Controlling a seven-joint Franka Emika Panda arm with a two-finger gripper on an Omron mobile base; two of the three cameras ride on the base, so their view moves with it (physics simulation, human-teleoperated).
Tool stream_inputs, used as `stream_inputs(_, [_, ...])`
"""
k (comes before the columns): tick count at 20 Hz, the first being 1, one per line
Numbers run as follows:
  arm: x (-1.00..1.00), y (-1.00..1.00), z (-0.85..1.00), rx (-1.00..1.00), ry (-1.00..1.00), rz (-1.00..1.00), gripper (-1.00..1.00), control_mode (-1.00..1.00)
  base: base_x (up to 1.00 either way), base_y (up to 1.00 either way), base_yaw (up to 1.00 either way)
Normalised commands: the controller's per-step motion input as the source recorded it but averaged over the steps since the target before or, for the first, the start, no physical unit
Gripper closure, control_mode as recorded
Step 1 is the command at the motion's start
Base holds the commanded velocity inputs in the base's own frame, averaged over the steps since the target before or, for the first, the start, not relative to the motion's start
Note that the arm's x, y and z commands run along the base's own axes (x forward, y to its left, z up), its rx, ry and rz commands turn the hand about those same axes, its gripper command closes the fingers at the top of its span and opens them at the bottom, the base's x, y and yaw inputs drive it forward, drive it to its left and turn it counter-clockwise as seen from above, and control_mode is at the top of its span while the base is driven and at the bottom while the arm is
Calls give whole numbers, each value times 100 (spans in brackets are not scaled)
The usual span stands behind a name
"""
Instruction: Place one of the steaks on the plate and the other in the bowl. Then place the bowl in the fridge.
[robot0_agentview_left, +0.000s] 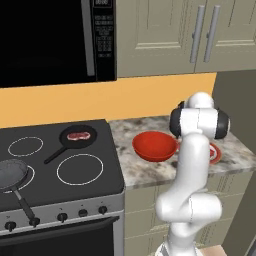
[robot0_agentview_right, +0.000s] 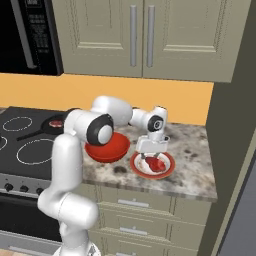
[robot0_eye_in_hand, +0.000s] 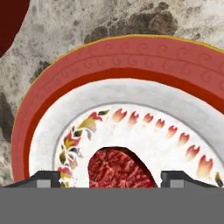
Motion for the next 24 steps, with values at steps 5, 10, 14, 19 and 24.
stream_inputs(5, [-65,23,56,-3,-10,-13,-100,-100,0,0,0])
stream_inputs(10, [-100,90,58,-23,-24,-22,-100,-100,0,0,0])
stream_inputs(14, [-100,94,65,-32,-26,-16,-100,-100,0,0,0])
stream_inputs(19, [-79,56,79,-13,-5,-30,-100,-100,0,0,0])
stream_inputs(24, [-25,13,79,2,0,-72,-100,-100,0,0,0])
